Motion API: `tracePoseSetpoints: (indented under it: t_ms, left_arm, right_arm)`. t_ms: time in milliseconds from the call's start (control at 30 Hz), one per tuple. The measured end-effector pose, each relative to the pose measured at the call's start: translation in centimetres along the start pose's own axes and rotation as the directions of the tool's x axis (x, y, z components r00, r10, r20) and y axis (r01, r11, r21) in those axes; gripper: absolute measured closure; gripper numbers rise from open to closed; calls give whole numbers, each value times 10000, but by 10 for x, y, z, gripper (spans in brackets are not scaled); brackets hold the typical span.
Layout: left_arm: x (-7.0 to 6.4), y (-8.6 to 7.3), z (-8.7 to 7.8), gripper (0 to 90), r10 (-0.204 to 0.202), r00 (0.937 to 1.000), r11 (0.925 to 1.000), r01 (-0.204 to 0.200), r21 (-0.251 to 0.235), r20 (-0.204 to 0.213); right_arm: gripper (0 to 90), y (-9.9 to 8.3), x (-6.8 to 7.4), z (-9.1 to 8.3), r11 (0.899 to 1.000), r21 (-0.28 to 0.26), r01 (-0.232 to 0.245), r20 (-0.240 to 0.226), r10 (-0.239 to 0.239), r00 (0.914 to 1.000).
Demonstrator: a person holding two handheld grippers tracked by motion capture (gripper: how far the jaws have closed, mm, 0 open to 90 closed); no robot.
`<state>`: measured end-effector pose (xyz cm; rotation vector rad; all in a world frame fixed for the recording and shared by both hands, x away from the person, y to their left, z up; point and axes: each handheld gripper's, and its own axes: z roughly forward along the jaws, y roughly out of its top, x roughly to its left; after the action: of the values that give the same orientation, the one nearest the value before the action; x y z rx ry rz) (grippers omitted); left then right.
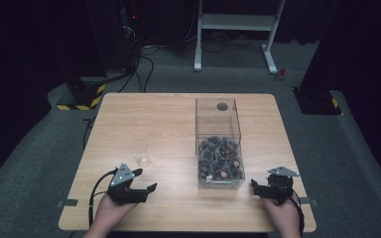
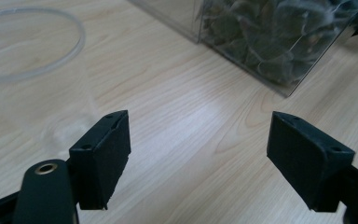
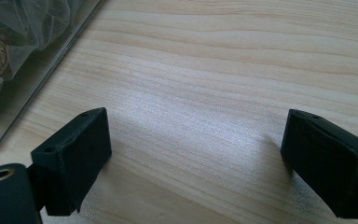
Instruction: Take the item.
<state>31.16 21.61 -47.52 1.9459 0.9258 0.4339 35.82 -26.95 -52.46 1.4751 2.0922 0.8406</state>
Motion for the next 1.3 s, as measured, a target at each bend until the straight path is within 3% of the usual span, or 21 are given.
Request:
tracePoseSetpoints:
  t_ms: [267,533,1033,1300]
  left_arm:
    - [-12,21,11,215,400,9988,9987,-391,-312,298]
    - [-25,39,24,219,565,9966,9974,-537,-472,603]
    - [-36,60,43,222,474,9928,9971,-404,-652,1097]
    - [-41,76,55,231,628,9886,9958,-529,-747,1369]
  right_arm:
    - [81,0,0,0,10000,-1,-4,1,4,10000]
    - [81,0,0,0,10000,1,-1,3,1,10000]
    - [81,0,0,0,10000,11,2,-5,-2,10000]
    - [81,0,0,0,10000,12,-3,-6,3,10000]
